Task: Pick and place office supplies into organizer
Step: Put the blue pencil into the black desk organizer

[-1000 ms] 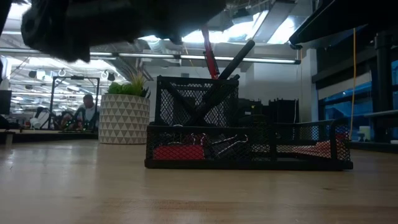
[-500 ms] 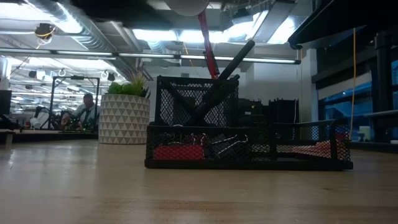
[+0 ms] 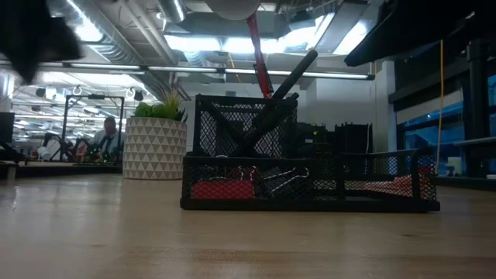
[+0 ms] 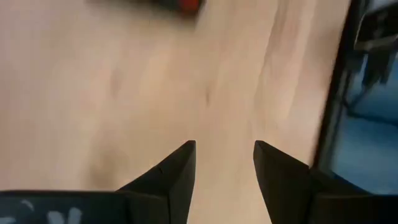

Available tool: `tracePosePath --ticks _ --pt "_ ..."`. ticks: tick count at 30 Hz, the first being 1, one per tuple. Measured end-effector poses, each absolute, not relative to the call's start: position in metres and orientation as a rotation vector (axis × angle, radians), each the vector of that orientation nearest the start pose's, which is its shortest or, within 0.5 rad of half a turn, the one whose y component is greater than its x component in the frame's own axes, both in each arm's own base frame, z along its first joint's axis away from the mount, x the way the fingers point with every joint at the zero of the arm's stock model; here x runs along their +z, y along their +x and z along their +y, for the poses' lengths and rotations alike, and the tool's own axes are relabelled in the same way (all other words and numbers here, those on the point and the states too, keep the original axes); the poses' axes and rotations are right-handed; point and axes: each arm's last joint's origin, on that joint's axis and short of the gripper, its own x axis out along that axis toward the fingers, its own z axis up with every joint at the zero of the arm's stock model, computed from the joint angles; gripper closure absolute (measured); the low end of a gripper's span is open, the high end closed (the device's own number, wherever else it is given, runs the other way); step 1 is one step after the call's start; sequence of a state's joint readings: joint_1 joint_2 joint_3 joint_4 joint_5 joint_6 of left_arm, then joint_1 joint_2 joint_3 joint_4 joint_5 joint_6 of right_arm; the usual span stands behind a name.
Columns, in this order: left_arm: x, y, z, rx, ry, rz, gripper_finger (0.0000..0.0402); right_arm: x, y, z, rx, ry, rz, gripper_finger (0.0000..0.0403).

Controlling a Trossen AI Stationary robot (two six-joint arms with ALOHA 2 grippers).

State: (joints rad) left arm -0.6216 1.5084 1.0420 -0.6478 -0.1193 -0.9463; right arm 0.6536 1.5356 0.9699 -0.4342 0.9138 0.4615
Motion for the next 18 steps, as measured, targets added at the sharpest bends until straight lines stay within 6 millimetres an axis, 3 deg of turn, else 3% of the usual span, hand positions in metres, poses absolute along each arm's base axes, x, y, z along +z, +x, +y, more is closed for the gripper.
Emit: tracePosePath --ticks 8,18 --pt "0.199 0.229 -0.172 0.262 -0.765 1.544 0.0245 0.215 0.255 0.151 -0.428 -0.26 0.635 0.0166" --pt "0.166 0.231 -0.182 0.6 -1.014 1.755 0.0245 0.194 0.251 0.136 -0.467 -0.284 0.675 0.0166"
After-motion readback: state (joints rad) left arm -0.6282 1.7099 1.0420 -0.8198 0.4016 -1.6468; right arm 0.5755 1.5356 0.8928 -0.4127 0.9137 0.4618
